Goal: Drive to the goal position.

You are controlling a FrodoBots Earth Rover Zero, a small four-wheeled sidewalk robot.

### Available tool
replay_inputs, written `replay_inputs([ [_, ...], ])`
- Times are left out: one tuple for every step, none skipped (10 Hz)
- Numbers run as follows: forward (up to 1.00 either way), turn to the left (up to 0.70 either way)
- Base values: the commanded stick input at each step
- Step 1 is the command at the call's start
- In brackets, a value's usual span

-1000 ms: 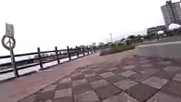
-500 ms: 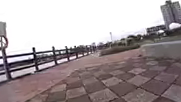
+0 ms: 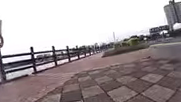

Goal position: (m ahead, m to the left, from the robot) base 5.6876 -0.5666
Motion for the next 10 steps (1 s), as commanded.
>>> replay_inputs([
  [1.0,0.0],
  [1.0,0.0],
  [1.0,0.0],
  [1.0,0.0],
  [1.0,0.0],
  [1.0,0.0],
  [1.0,0.0],
  [1.0,-0.26],
  [1.0,-0.4],
  [1.0,-0.4],
])
